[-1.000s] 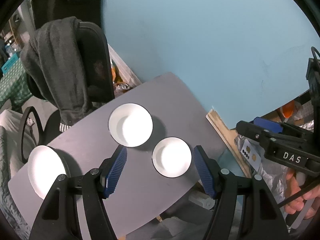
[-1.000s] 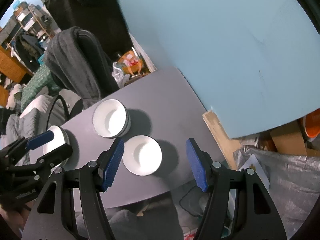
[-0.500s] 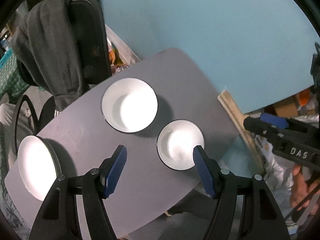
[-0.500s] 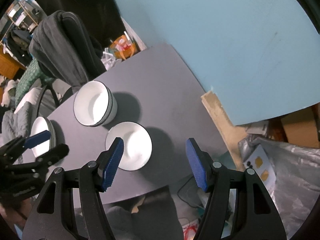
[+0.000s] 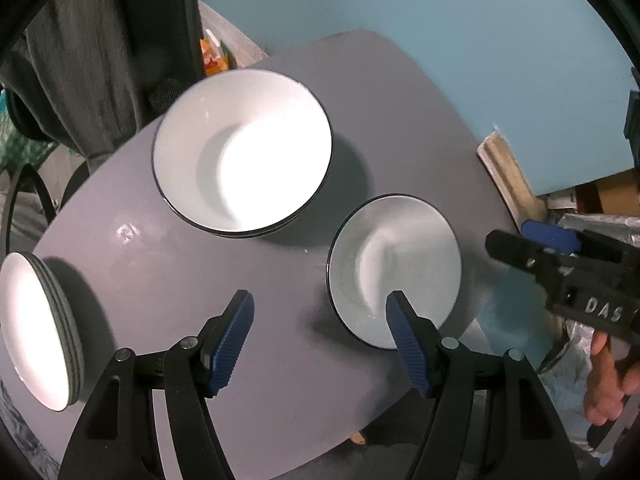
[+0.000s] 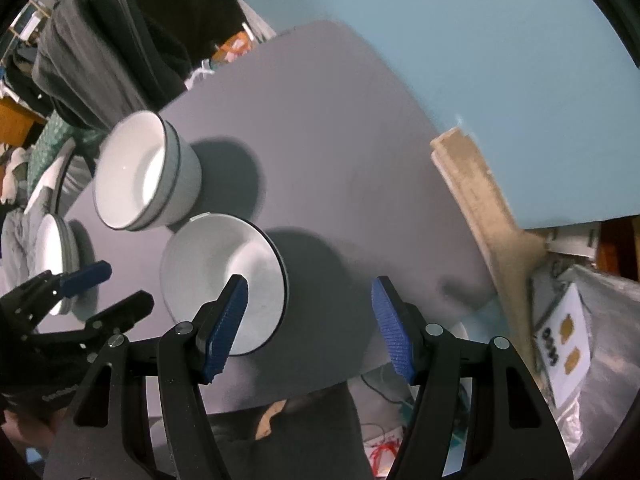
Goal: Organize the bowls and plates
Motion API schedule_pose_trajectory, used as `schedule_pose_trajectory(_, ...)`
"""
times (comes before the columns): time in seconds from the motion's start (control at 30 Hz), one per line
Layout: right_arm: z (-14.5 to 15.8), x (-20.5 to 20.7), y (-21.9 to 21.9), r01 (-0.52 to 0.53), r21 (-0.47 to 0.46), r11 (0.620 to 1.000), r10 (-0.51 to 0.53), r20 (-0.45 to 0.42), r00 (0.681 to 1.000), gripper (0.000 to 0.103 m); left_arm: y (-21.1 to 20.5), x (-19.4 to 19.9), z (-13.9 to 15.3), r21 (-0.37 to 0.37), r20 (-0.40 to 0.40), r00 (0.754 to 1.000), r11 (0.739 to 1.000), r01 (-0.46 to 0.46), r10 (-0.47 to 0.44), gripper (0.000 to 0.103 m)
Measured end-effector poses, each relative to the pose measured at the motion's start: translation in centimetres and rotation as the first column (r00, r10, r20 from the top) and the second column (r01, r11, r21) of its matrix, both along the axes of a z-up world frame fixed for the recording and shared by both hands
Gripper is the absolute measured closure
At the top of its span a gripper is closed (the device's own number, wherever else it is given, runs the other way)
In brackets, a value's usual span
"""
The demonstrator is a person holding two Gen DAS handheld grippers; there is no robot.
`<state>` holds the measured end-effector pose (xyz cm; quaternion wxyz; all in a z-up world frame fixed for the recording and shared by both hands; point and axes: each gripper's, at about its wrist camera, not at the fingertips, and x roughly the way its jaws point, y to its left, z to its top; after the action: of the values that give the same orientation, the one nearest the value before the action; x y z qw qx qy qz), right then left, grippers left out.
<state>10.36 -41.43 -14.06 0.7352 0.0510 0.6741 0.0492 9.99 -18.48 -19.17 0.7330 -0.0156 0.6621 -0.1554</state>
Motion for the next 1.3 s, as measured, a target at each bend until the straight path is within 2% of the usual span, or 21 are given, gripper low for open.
schedule_pose_trajectory(0.1,-1.5,0.1,0.3,-0.019,0.001,1.000,0.019,-0.017,1.000,0.039,-0.2,0.2,-1.2,0.006,-0.015,1.000,1.000,-0.007,0.007,0.033)
schedule_pose_trajectory(0.3,-4.2,0.9,0.9,-0.042,0.018,0.999,0.042,-0.040,0.998,0.039,-0.3,0.6,-3.1,-0.027,-0.054,0.997,0.998,-0.051,0.050,0.033)
schedule_pose_trajectory(0.63,-7.1,1.3,1.1,-0.037,0.035,0.999,0.039,-0.063,0.997,0.039,-0.8,0.5,-5.0,0.012,-0.076,0.995,0.998,-0.065,0.066,0.033)
schedule_pose_trajectory(0.7,-7.2,1.2,1.3,-0.042,0.032,0.999,0.044,-0.065,0.997,0.043,-0.8,0.4,-5.2,0.014,-0.080,0.994,0.998,-0.069,0.070,0.035)
schedule_pose_trajectory(0.83,-7.6,1.0,1.7,-0.056,0.029,0.998,0.058,-0.069,0.996,0.053,-0.7,0.4,-5.6,0.019,-0.083,0.994,0.997,-0.070,0.071,0.043)
schedule_pose_trajectory(1.0,-7.6,0.6,1.9,-0.066,0.033,0.997,0.069,-0.081,0.994,0.062,-0.8,0.6,-6.3,0.011,-0.116,0.990,0.997,-0.079,0.080,0.059)
schedule_pose_trajectory(1.07,-7.5,0.5,2.1,-0.072,0.033,0.997,0.075,-0.083,0.994,0.065,-0.6,0.7,-6.5,0.006,-0.129,0.988,0.996,-0.084,0.084,0.069)
schedule_pose_trajectory(1.17,-7.6,0.1,2.4,-0.081,0.037,0.996,0.084,-0.086,0.993,0.074,-0.4,0.5,-6.8,0.004,-0.141,0.986,0.996,-0.087,0.086,0.080)
schedule_pose_trajectory(1.3,-7.3,-0.4,2.7,-0.090,0.043,0.995,0.094,-0.090,0.992,0.085,-0.2,0.4,-6.9,-0.010,-0.153,0.985,0.996,-0.083,0.081,0.088)
